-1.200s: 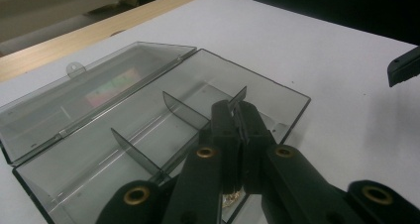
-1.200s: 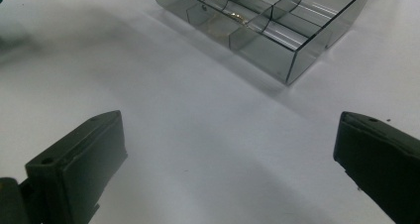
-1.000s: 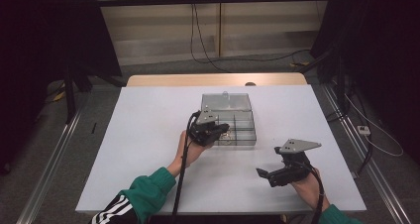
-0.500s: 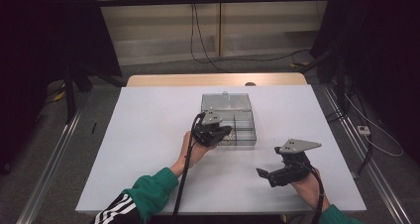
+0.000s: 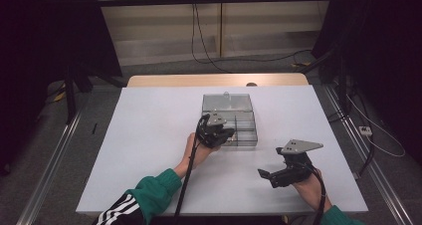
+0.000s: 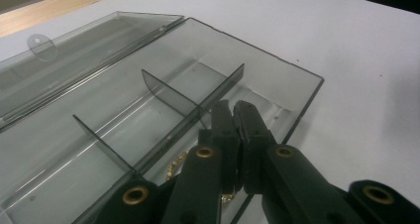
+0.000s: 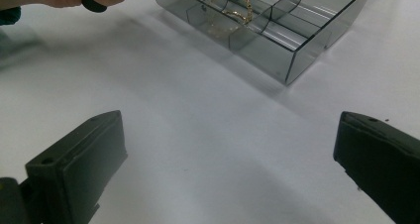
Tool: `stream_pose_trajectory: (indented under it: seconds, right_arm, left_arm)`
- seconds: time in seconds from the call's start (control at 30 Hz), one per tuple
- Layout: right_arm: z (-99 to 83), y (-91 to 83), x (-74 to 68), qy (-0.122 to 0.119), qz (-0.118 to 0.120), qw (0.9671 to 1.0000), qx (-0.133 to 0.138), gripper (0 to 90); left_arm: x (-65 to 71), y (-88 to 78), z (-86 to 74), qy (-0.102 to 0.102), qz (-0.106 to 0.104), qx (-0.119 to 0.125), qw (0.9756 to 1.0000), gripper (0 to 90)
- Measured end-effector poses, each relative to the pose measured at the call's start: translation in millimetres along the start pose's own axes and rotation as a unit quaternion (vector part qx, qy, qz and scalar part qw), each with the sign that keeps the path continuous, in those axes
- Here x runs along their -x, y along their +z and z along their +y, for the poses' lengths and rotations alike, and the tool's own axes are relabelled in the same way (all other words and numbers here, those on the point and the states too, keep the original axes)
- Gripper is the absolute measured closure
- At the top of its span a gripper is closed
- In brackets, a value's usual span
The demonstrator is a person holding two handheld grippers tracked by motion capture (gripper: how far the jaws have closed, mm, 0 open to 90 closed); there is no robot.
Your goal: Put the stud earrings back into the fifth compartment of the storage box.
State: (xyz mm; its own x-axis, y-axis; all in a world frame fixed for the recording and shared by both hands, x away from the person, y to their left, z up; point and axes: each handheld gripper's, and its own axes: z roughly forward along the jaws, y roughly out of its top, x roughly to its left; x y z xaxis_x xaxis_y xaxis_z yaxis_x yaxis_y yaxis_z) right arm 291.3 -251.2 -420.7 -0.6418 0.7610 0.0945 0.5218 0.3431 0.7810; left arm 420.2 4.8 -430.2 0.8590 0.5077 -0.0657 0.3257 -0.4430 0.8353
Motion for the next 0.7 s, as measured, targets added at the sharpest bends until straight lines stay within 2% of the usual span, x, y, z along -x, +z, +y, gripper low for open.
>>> stream_pose_trajectory:
  seconds: [0.13,0.3,0.37,0.7]
  right_arm:
    - [0.0,0.0,0.0,0.0,0.0,1.0,0.0,0.0]
    - [0.2,-0.1,-0.4,0.0,0.001,1.0,0.0,0.0]
    - [0.2,-0.3,-0.5,0.0,0.001,1.0,0.0,0.0]
    - [0.2,-0.5,-0.6,-0.001,0.001,1.0,-0.001,0.0]
  left_arm:
    - [-1.0,0.6,-0.6,-0.002,0.008,-0.004,1.0,88.0]
    - [-2.6,1.4,-1.3,0.005,0.03,-0.02,0.9993,87.9]
    - [-3.5,2.5,-2.3,0.001,0.036,-0.022,0.9991,87.8]
    - [-6.7,3.5,-4.4,0.005,0.052,-0.042,0.9977,87.6]
